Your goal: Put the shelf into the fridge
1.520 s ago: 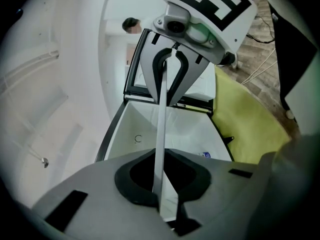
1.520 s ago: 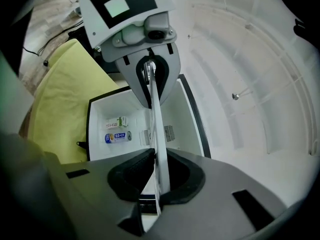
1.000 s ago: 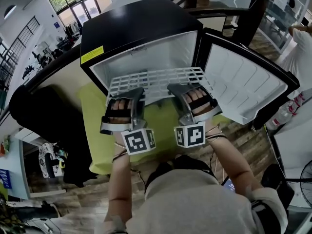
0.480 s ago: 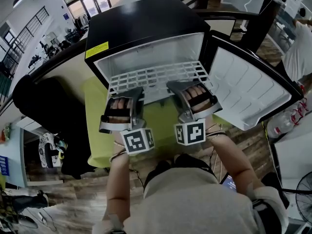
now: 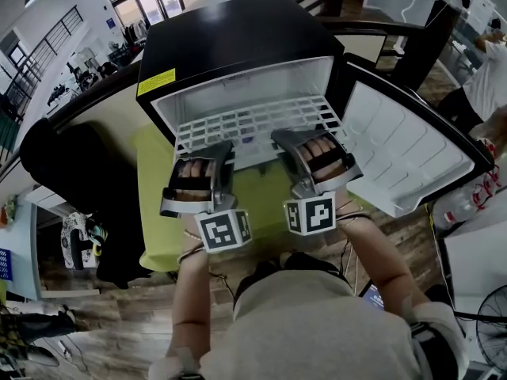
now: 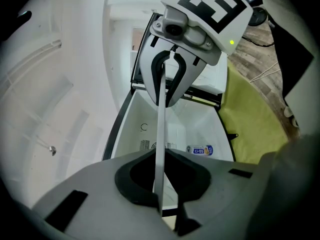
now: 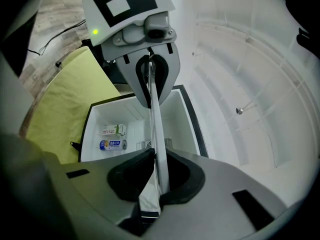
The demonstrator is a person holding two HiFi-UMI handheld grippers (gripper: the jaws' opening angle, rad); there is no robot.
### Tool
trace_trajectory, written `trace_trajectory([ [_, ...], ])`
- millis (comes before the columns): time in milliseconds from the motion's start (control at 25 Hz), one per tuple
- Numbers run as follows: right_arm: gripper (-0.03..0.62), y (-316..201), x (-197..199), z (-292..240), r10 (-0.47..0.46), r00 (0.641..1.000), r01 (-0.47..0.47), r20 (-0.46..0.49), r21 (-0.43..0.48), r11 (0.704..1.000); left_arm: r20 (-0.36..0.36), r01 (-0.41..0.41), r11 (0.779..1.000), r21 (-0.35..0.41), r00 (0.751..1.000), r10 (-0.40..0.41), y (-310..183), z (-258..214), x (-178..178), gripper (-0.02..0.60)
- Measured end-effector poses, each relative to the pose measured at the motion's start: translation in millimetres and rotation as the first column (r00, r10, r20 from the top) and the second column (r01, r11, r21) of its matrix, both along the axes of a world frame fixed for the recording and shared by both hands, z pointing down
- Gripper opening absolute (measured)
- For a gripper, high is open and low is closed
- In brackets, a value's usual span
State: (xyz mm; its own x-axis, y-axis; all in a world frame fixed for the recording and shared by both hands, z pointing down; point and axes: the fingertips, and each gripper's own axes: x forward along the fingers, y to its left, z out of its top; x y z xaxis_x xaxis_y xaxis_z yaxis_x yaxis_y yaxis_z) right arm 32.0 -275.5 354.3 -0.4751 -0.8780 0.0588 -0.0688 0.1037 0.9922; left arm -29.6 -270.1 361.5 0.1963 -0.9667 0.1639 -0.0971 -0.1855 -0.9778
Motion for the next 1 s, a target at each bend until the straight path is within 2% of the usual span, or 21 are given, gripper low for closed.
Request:
trace_trajectory([
  [200,0.057,-4.0,0.5,-3.2,0.001,1.000,-0.001,0.023,0.002,1.000,0.003,0.000,1.000,0.007,1.000,0.000,-3.2,-6.2,1.1,0.046],
  [1000,0.057,-8.6,-0.1,-3.2,-0.005,1.000,0.005,0.006,0.026,1.000,0.005,0.009,1.000,0.008,1.000,-0.009,-4.3,-4.5,0.8,0.044],
])
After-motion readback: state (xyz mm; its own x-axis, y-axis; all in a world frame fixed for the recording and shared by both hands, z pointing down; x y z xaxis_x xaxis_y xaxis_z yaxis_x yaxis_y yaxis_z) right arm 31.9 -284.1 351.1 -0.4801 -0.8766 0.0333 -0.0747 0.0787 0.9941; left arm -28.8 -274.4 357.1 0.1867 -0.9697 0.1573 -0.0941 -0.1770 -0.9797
